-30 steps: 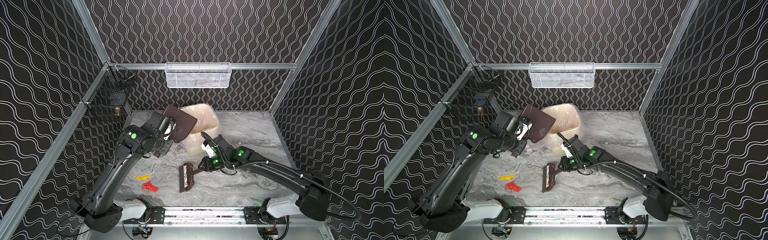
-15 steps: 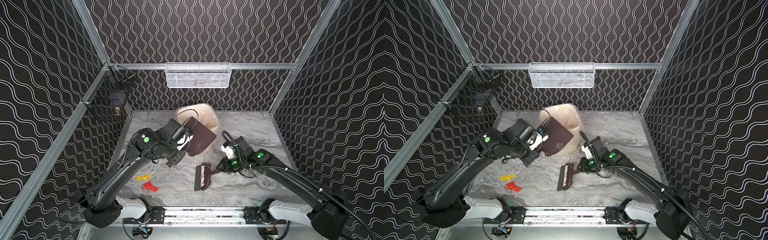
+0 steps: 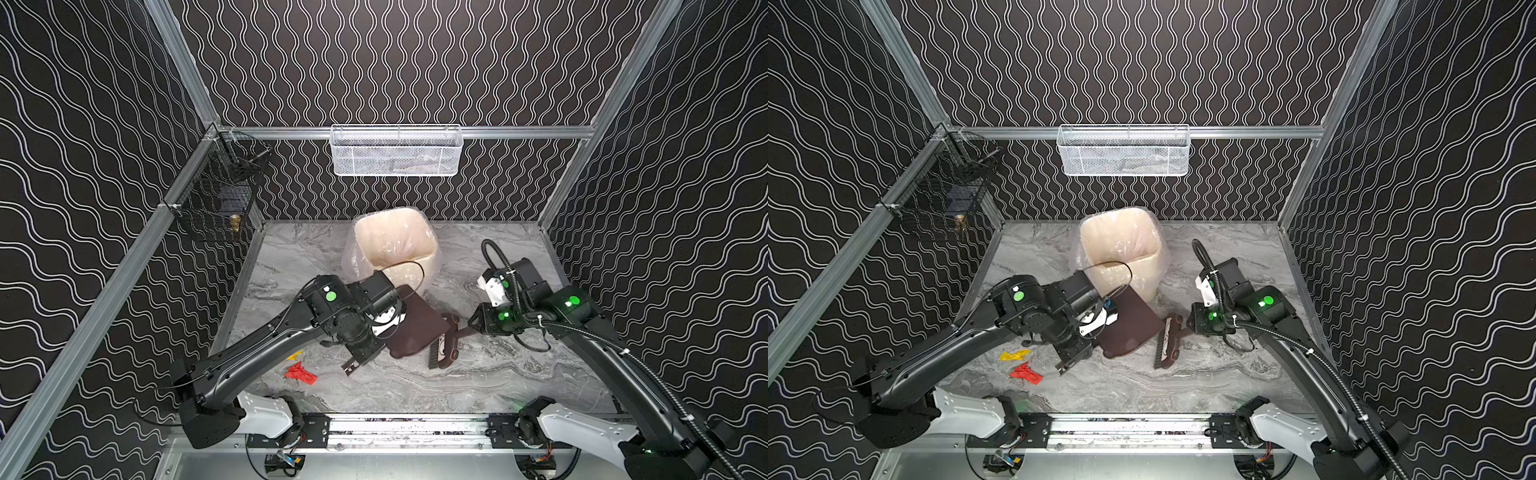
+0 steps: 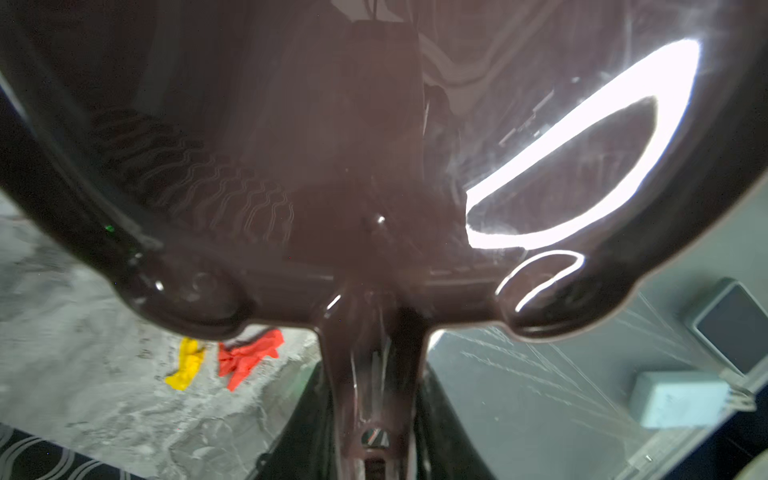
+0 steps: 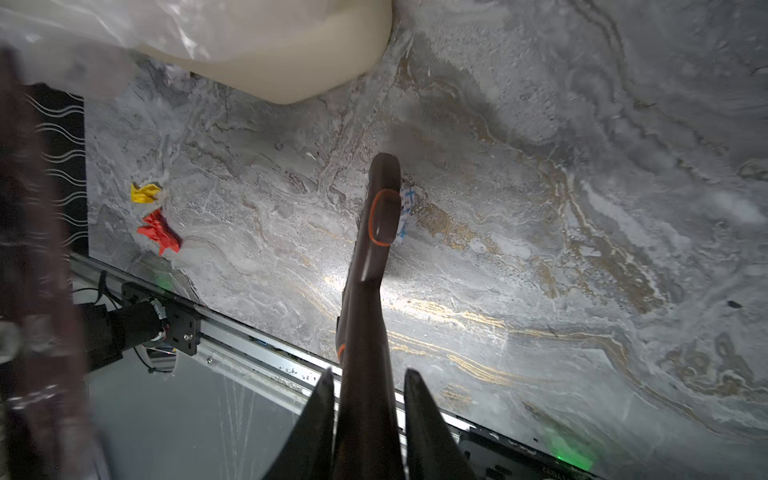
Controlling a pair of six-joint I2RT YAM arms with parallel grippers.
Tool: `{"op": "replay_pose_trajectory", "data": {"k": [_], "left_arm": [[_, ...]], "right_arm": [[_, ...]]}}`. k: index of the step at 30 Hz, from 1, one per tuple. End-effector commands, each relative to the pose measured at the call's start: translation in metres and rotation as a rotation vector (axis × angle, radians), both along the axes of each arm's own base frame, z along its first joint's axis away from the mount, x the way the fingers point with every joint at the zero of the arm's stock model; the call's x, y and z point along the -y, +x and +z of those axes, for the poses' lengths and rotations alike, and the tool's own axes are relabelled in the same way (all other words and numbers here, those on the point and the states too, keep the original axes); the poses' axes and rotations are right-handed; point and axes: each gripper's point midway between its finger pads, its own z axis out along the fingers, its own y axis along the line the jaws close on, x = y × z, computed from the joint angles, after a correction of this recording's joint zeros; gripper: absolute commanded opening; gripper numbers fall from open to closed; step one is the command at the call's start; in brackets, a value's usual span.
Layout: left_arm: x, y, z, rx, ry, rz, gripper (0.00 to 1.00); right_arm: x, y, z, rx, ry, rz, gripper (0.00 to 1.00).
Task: Sweep away the paper scraps from the table
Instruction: 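Lower the empty dustpan near the robot with the left while the right repositions the brush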
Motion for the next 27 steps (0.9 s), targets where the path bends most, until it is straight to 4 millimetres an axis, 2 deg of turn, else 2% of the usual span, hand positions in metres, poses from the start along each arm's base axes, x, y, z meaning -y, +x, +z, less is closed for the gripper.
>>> {"op": "replay_pose_trajectory", "data": {"k": [1,5,10,15,27], "left_arm": [[-0.004,-0.018,-0.012,-0.079,0.037,-0.002,0.0],[-0.008,-0.028,-0.026,-0.126,0.08,-0.009,0.0],[-0.006,-0.041,-0.05,-0.18,0.157,-0.037,0.0],[-0.002,-0.044,-0.073,-0.192,0.234,-0.056,0.0],[0.013,-0.029,-0.115,-0.134,0.335,-0.1,0.0]], "right_arm": [[0.017,0.0,0.011,0.016,-0.068,-0.021,0.0],[0.035,0.011,0.02,0.039,-0.146,-0.058,0.0],[0.045,0.023,0.015,0.034,-0.258,-0.043,0.0],[0.036,0.032,0.007,-0.004,-0.264,-0.002,0.0],[0.028,0.04,-0.009,-0.056,-0.279,0.033,0.0]]}}
